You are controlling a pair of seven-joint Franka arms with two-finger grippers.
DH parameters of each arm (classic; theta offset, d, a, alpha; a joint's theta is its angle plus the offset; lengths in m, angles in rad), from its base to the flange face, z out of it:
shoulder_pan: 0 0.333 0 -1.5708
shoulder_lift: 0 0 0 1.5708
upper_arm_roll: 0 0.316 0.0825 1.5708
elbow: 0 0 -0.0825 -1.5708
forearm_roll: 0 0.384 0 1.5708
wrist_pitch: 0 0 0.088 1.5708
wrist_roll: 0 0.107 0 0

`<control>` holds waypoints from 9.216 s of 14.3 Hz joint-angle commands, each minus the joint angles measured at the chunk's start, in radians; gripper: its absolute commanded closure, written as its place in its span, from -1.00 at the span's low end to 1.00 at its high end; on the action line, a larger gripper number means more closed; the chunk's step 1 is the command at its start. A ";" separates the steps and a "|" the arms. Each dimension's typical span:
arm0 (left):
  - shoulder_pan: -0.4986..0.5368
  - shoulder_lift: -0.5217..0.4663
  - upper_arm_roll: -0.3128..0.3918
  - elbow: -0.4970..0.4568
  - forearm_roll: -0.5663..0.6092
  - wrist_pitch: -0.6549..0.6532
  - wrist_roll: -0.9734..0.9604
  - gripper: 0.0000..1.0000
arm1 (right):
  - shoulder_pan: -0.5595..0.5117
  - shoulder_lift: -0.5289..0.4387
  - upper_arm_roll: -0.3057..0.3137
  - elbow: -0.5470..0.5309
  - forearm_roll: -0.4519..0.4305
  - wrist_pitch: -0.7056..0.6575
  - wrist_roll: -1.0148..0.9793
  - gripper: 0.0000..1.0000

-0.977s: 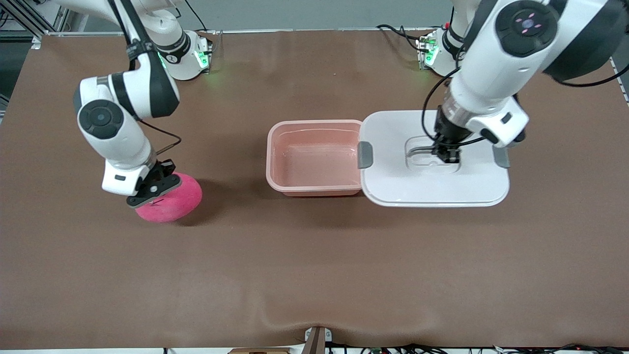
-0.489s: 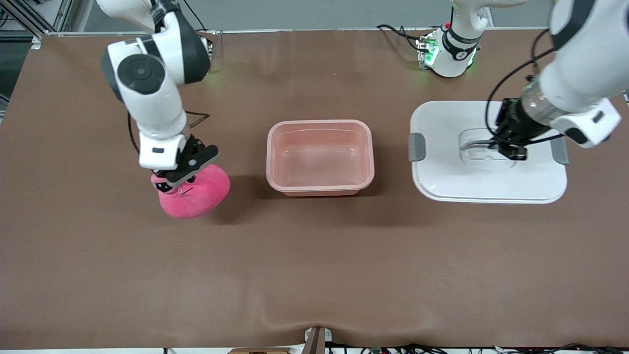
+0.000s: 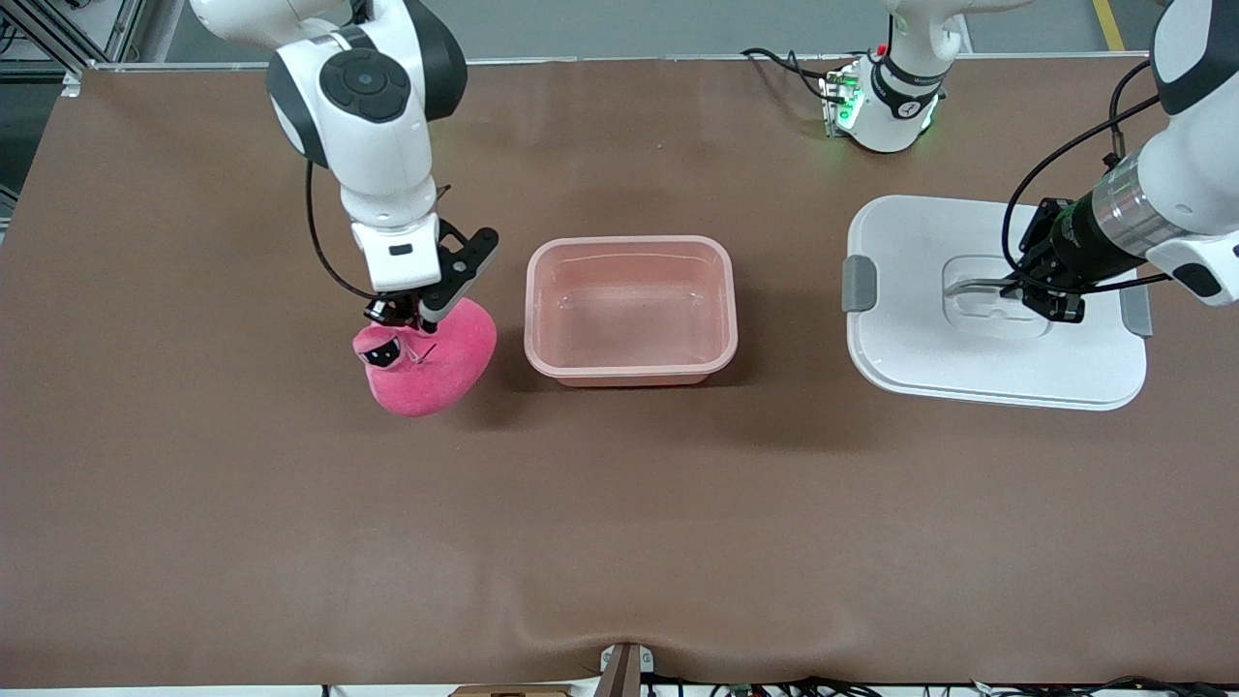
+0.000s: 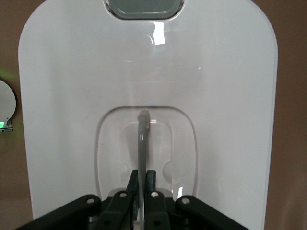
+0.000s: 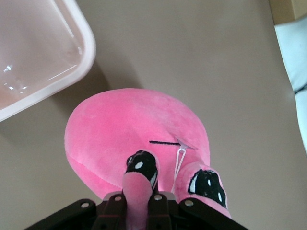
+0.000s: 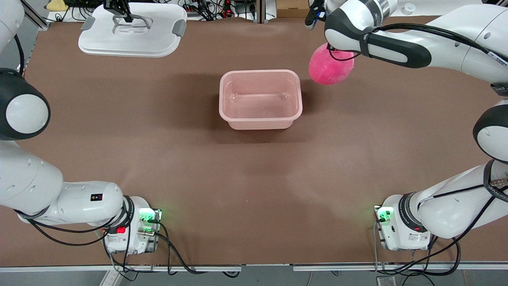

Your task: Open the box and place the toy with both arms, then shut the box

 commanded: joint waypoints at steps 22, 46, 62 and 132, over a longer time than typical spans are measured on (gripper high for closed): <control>0.016 -0.034 -0.025 -0.034 -0.007 -0.008 0.015 1.00 | 0.478 0.122 -0.008 0.118 -0.344 -0.190 -0.293 1.00; 0.014 -0.034 -0.025 -0.035 -0.008 -0.015 0.013 1.00 | 0.064 0.159 -0.016 0.324 -0.108 -0.413 -0.255 -1.00; -0.044 0.010 -0.216 -0.026 -0.010 0.045 -0.306 1.00 | -0.462 0.124 -0.017 0.321 0.193 -0.417 -0.255 -1.00; -0.544 0.414 -0.215 -0.054 0.253 0.478 -0.843 1.00 | -0.619 -0.144 -0.017 0.210 0.317 -0.431 0.479 -1.00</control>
